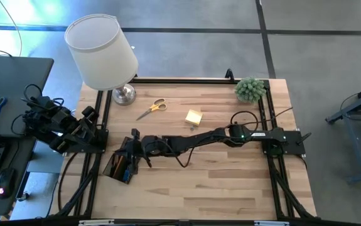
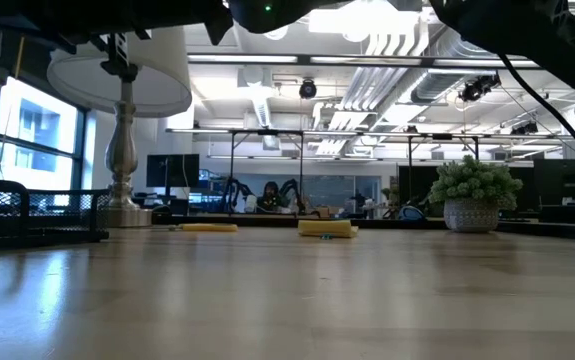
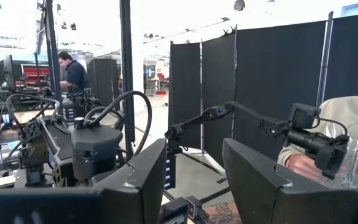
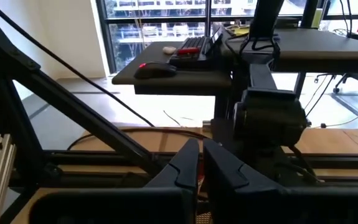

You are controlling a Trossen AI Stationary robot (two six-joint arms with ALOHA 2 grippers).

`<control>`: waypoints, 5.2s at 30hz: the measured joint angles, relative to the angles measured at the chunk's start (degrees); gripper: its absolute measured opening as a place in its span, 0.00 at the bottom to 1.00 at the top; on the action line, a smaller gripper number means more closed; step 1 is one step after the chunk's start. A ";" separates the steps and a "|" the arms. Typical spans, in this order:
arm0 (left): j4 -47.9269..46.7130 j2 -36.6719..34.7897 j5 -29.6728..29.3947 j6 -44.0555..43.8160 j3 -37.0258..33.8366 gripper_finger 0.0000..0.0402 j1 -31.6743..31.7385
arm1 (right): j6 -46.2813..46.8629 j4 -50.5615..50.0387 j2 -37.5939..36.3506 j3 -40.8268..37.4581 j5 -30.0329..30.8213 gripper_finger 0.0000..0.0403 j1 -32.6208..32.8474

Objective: Pick and place office supplies into organizer
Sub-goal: Put the yellow pencil into the black desk organizer, then put the blue binder clip into the black desk organizer

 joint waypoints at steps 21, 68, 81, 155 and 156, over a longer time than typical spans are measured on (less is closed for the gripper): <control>-1.79 0.00 -2.11 -0.02 0.00 0.36 0.00 | -9.70 -10.28 -5.54 -0.02 25.91 0.46 2.26; 4.92 23.75 -23.08 -6.14 -5.35 0.36 -0.02 | 48.08 -99.22 -16.83 -2.75 46.58 0.31 8.58; 3.51 23.09 -22.38 -5.25 -5.35 0.36 -0.02 | 56.58 -95.55 -16.92 -15.62 26.90 0.31 0.31; -2.65 12.57 -21.56 -4.90 -4.94 0.36 -0.01 | 46.90 -7.20 -46.38 -79.02 24.36 0.31 -3.48; -2.68 12.59 -21.52 -4.91 -4.94 0.36 0.00 | 50.00 -10.93 -45.43 -77.33 24.58 0.31 -3.78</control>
